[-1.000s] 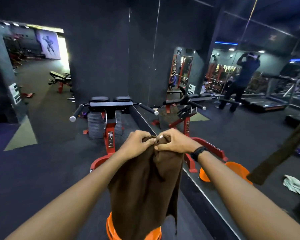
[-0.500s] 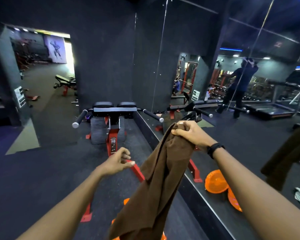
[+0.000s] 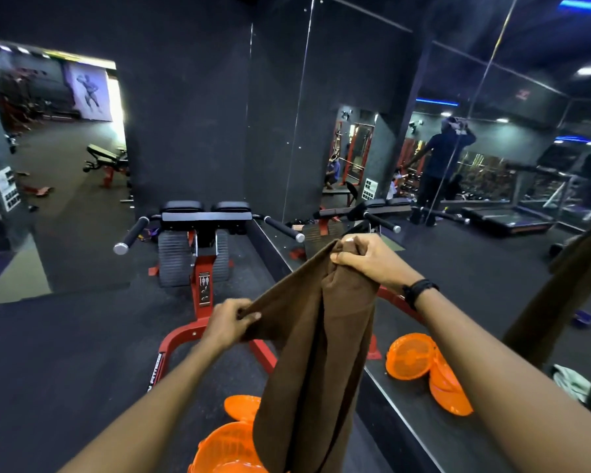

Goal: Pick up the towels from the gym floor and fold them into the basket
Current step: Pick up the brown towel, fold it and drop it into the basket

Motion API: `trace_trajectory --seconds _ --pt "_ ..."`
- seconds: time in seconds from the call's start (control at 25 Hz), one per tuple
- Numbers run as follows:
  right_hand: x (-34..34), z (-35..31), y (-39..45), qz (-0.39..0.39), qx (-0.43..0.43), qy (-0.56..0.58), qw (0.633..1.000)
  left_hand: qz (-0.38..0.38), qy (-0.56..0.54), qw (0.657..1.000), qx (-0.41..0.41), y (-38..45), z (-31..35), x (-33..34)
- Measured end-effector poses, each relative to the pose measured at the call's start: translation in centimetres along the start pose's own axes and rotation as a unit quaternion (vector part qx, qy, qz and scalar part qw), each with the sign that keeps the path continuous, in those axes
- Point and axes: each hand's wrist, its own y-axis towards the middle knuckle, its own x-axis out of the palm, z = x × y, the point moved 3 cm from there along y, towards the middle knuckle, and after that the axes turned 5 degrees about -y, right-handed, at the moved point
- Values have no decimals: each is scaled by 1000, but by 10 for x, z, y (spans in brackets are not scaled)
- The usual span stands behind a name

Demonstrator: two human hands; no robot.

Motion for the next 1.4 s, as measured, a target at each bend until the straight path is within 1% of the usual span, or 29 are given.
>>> trace_trajectory --seconds 0.08,0.12,0.16,0.2,0.24,0.32,0.4,0.48,0.52,0.6,0.68,0.84,0.92,1.0,1.08,1.12,1.2,1.28,1.32,1.36,1.4 --pt "-12 20 0 81 23 -48 995 0 -52 998 -46 -2 -10 -6" --pt "-15 26 -1 127 52 -64 988 -9 -105 992 -62 -2 -8 -5" --pt "-16 32 -3 160 100 -66 980 -23 -177 981 -76 -3 0 -2" --pt "-14 37 -5 170 151 -56 972 -35 -252 963 -88 -4 13 2" --pt "-8 39 -7 162 189 -45 967 -42 -316 943 -99 -3 27 8" --pt "8 41 -8 143 225 -29 963 -50 -409 904 -117 -3 54 20" --pt "24 45 -6 139 229 9 963 -39 -476 867 -140 -1 76 26" --pt "40 48 -2 106 221 65 967 -17 -526 833 -171 1 87 29" --pt "45 48 -1 88 208 76 971 -11 -537 824 -182 2 89 30" --pt "55 48 2 68 179 53 980 -1 -538 820 -197 2 92 33" --pt "62 38 -2 63 162 48 984 21 -528 824 -202 2 92 34" --pt "72 17 -7 61 107 4 992 61 -510 838 -182 -1 89 36" --pt "77 10 -7 34 84 2 996 69 -486 856 -160 -1 88 38" --pt "80 8 -8 23 96 32 995 63 -440 889 -114 -4 86 39" --pt "82 7 -9 17 143 128 981 54 -367 928 -43 -8 84 35" --pt "83 5 -10 11 163 176 971 45 -311 949 -7 -9 83 31" --pt "85 4 -11 -6 181 226 957 19 -193 980 43 -11 81 24" --pt "87 4 -12 -55 190 253 947 19 -87 994 55 -9 78 18" --pt "87 5 -13 -84 188 260 943 22 -58 996 57 -8 74 17" --pt "84 7 -13 -102 178 252 946 24 -48 997 56 -8 71 15" --pt "79 9 -13 -104 159 226 955 26 -51 997 54 -8 68 14"
